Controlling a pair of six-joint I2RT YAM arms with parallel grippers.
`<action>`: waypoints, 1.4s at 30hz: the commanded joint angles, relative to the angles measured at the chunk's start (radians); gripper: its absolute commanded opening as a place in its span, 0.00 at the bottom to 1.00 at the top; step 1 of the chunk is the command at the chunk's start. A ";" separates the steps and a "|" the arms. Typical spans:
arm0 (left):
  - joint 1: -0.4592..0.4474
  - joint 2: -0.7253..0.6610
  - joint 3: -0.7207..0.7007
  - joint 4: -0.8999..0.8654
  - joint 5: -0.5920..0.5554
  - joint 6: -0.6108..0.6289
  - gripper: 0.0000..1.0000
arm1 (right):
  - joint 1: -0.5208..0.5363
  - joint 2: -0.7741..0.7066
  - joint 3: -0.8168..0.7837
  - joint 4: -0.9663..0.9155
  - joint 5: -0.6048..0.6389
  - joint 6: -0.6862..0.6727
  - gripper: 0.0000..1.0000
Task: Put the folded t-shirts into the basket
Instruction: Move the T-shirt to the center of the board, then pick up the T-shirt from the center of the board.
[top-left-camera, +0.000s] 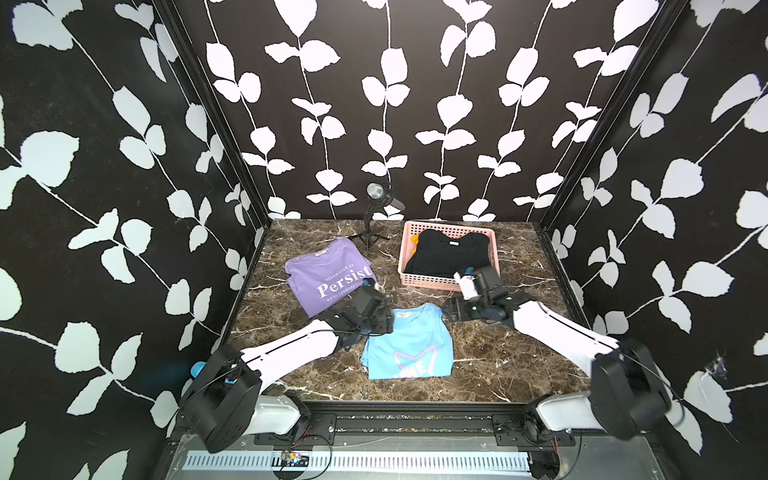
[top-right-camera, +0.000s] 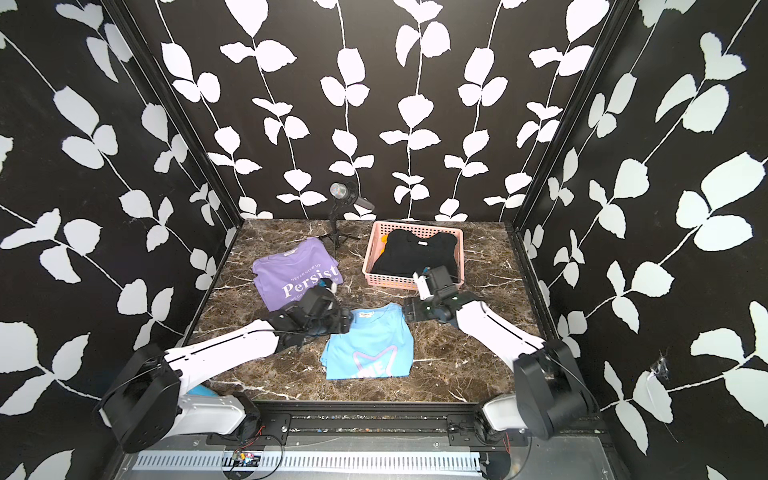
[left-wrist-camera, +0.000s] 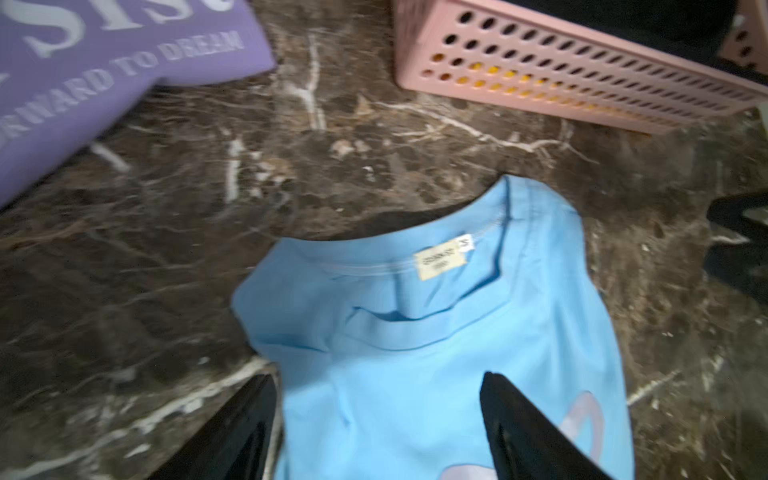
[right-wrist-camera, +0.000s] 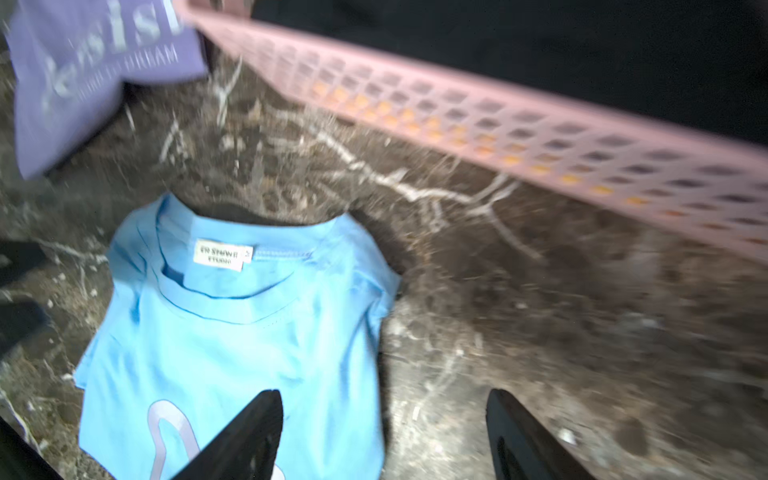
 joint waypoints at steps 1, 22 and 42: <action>0.071 0.016 -0.014 -0.056 0.045 0.090 0.81 | 0.038 0.057 0.046 0.050 0.030 0.026 0.79; 0.091 0.309 -0.061 0.223 0.241 0.032 0.41 | 0.104 0.295 0.008 0.216 -0.040 0.096 0.43; 0.092 -0.033 -0.043 0.273 0.229 -0.036 0.00 | 0.105 -0.082 -0.096 0.386 0.088 0.188 0.00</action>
